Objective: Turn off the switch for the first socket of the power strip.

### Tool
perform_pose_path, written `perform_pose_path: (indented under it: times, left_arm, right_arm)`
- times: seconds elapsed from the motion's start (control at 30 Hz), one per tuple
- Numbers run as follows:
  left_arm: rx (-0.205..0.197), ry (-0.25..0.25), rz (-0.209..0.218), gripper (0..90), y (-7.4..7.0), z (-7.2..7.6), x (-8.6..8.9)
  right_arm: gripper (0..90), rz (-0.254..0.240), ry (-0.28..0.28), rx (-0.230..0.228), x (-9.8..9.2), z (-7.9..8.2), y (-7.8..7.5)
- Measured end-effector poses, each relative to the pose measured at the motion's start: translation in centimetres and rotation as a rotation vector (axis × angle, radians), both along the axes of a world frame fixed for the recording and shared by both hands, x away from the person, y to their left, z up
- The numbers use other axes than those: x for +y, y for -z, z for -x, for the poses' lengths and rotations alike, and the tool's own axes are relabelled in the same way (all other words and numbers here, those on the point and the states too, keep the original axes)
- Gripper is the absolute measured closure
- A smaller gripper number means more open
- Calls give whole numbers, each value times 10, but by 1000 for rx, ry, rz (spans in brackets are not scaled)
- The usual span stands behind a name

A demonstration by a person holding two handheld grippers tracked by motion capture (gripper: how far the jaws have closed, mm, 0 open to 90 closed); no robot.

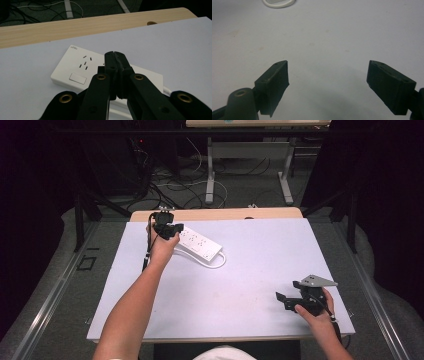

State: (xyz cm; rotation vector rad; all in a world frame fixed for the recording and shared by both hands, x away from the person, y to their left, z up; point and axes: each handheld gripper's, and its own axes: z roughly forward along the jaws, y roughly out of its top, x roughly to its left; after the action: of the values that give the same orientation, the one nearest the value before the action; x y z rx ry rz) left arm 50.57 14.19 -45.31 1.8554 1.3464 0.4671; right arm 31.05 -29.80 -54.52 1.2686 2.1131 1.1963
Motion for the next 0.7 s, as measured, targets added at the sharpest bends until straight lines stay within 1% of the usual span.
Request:
perform_pose_path:
  times: [0.07,0.1,0.13,0.23,0.3,0.33,0.37,0.43,0.47,0.67,0.7]
  left_arm:
    - [0,-5,11,900,1,-2,-2]
    - [1,0,2,900,2,-3,-2]
    - [5,0,10,900,3,-4,-2]
    - [7,-8,12,900,6,-6,-4]
    - [8,-5,8,900,7,-8,-4]
    - [15,-7,14,900,10,-9,-5]
    - [19,-5,0,900,11,-10,-6]
    - [22,-2,-2,900,14,-12,-7]
    - [28,-9,0,900,16,-12,-8]
    - [39,6,-18,900,23,-16,-12]
    - [41,2,-13,900,25,-17,-14]
  right_arm:
    - [169,-2,2,1,0,0,0]
    - [169,-2,3,1,0,0,0]
    - [169,-2,3,1,-1,0,0]
    - [169,0,3,0,-1,0,0]
    - [169,0,4,-1,-1,0,0]
    - [169,-1,6,0,-1,0,1]
    - [169,-2,6,2,-1,-1,1]
    - [169,1,6,3,-1,-1,1]
    - [169,-2,8,3,-1,-1,1]
    - [169,-2,6,10,-1,-1,2]
    - [169,-3,7,12,-1,-1,2]
